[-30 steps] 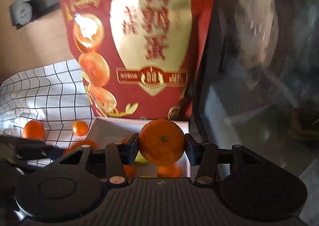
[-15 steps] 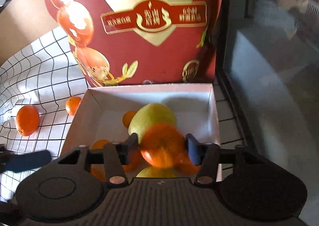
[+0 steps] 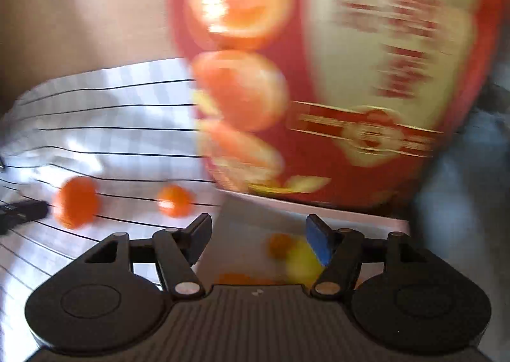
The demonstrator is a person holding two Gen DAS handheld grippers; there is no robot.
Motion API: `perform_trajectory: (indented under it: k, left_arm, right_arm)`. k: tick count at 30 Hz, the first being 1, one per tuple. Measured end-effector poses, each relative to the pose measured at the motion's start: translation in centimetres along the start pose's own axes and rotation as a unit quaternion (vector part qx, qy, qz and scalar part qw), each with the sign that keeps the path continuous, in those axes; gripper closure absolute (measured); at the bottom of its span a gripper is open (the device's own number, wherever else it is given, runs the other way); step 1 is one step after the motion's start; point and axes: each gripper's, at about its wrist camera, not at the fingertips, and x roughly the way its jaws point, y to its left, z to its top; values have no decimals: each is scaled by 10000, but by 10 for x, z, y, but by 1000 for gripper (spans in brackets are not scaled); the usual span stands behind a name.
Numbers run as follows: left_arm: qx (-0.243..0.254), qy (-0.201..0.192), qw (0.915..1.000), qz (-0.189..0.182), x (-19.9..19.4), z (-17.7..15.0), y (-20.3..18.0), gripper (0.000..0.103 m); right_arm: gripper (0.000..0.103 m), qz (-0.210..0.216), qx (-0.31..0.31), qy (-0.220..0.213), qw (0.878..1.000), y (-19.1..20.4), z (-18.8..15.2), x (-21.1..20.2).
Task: Organize fruits
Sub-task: 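Close the right tool on a mandarin while the left tool approaches the large orange, then grasp the large orange with the left tool while the right tool opens, releasing its mandarin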
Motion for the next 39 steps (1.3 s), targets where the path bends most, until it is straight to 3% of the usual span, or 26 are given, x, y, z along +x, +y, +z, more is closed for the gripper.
perform_trajectory:
  k: [5,11,14,16,21,25,28,34,39]
  left_arm:
    - [-22,83,10000,12,-1,-17,28,51]
    - [237,405,9988,-128,11,-21,51,51]
    - [335,474,9981,-184,23,-15,55,51]
    - [375,468,9979,-250,27,-11,55,51]
    - [420,400,9975,-398,26,1,50,51]
    - [171,291,9981,-506,30,22,45,51]
    - [348,458,9973,-459,48,35,31,51]
    - [1054,922,9900,142,77,39,6,51]
    - [1073,1206,9869,14,82,38,3,51]
  right_arm:
    - [38,-142,-625,88,9979,71,8,51]
    - [40,-652,-721,650,9931,104,18,125]
    - [48,-707,-784,859,9907,106,20,147]
    - [61,-782,-1081,903,9869,115,19,151]
    - [62,-643,-1263,851,9862,136,9,133]
    - [62,-58,-1170,734,9904,151,-18,77]
    - [62,239,-1231,653,9900,159,-47,39]
    - [62,124,-1295,461,9904,158,-103,-13]
    - [62,48,-1046,462,9934,134,-137,-28]
